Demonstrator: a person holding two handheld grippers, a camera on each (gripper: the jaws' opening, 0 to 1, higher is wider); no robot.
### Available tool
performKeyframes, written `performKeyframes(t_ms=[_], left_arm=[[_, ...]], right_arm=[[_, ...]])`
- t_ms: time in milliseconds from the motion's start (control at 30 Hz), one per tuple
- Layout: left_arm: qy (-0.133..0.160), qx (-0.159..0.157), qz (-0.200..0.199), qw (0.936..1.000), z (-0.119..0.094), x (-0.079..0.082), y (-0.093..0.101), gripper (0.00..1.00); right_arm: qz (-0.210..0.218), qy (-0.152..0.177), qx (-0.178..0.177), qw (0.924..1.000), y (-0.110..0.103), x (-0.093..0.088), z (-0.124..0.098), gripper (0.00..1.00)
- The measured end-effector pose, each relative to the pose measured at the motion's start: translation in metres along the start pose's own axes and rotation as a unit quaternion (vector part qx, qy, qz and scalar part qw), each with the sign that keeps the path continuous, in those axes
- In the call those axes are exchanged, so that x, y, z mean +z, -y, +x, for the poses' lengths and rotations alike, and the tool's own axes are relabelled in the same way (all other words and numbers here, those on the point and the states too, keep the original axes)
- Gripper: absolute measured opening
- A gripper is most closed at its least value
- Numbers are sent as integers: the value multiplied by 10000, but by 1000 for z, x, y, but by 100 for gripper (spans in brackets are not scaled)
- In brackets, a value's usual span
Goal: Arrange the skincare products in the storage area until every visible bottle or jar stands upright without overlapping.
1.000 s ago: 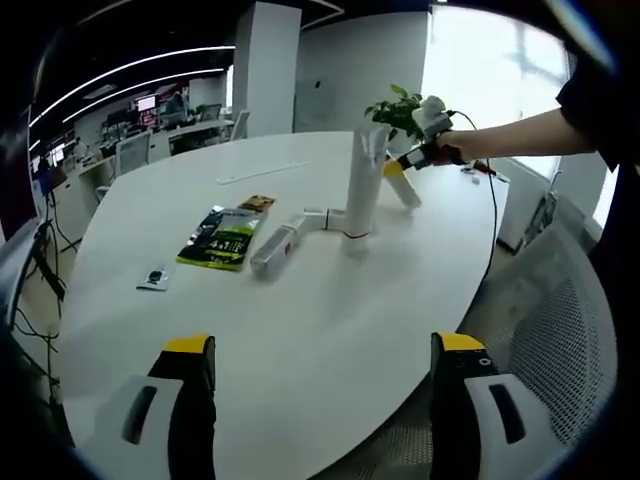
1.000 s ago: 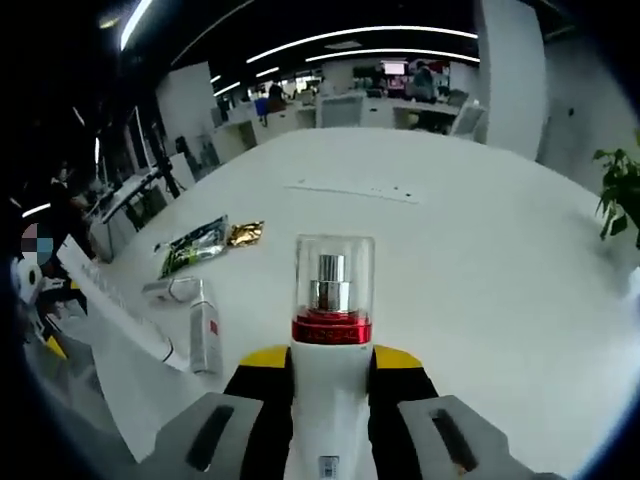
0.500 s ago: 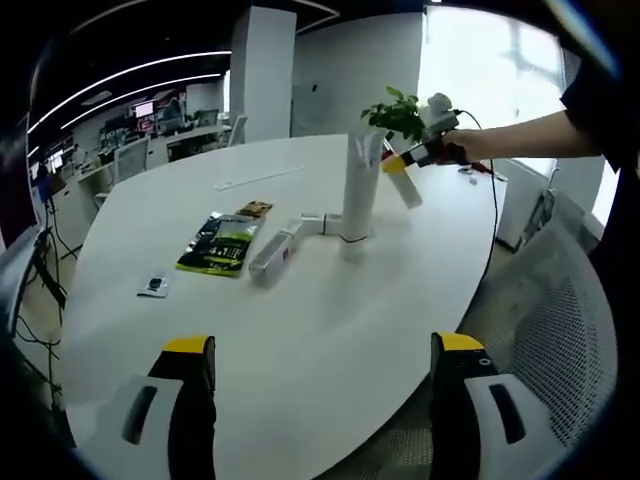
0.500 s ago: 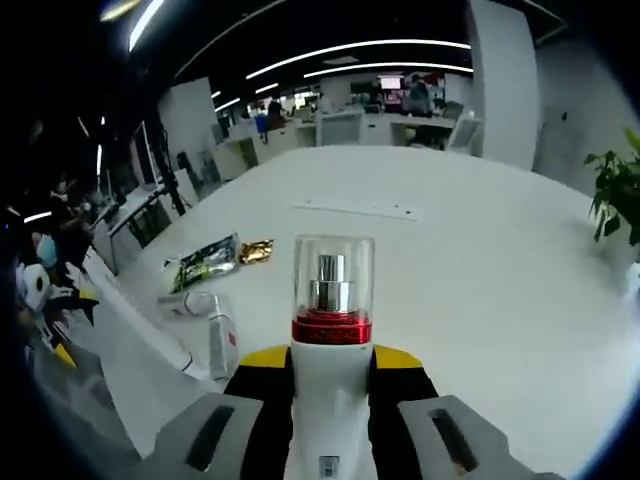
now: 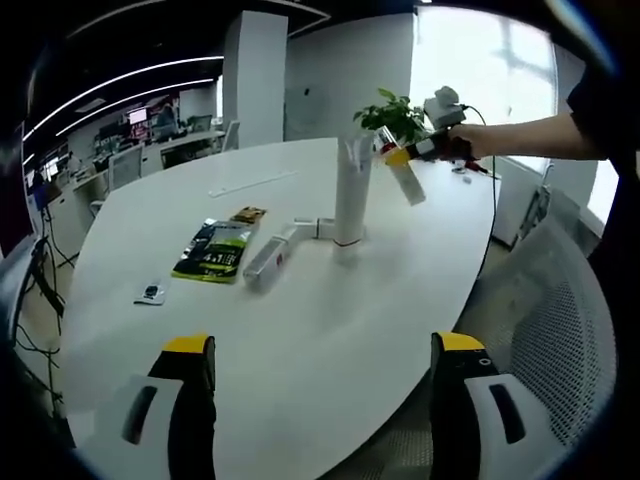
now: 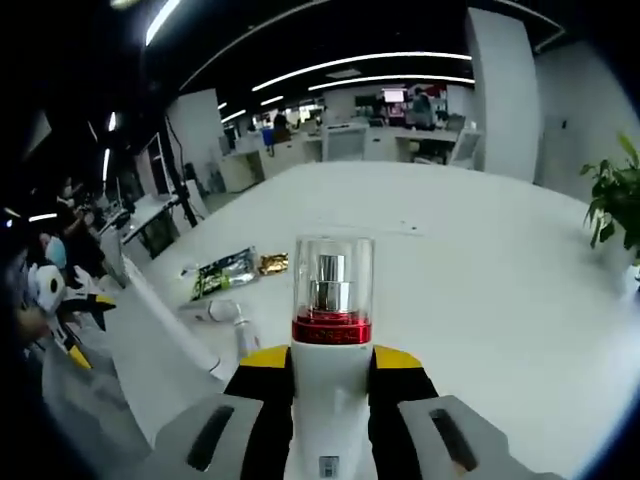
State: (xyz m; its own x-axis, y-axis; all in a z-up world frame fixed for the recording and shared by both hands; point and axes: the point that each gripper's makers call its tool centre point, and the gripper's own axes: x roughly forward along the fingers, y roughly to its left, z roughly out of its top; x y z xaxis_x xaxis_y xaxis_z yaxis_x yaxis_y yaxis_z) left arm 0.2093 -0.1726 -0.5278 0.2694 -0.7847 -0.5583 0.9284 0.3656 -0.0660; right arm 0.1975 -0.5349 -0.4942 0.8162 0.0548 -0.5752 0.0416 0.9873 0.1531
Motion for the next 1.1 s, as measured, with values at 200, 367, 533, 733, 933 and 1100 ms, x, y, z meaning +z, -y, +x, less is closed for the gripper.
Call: performKeyframes(t_ms=[200, 367, 533, 733, 933, 1100], left_arm=[[32, -12, 29, 10000, 0, 1, 0, 82], [25, -50, 58, 10000, 0, 1, 3, 81], [7, -74, 91, 9999, 1, 1, 2, 81], [-5, -107, 145, 9998, 2, 1, 6, 81], [-9, -162, 165, 9997, 2, 1, 10, 81], [-63, -216, 313, 9993, 3, 0, 13, 81]], right_arm=[[36, 148, 133, 9998, -6, 8, -9, 18], [-6, 285, 266, 9992, -20, 19, -19, 18], [-9, 421, 394, 9983, -35, 24, -32, 18], [-50, 519, 556, 9971, -41, 28, -38, 18], [-87, 635, 769, 9950, -49, 29, -45, 18], [-105, 658, 977, 9930, -60, 28, -48, 18]])
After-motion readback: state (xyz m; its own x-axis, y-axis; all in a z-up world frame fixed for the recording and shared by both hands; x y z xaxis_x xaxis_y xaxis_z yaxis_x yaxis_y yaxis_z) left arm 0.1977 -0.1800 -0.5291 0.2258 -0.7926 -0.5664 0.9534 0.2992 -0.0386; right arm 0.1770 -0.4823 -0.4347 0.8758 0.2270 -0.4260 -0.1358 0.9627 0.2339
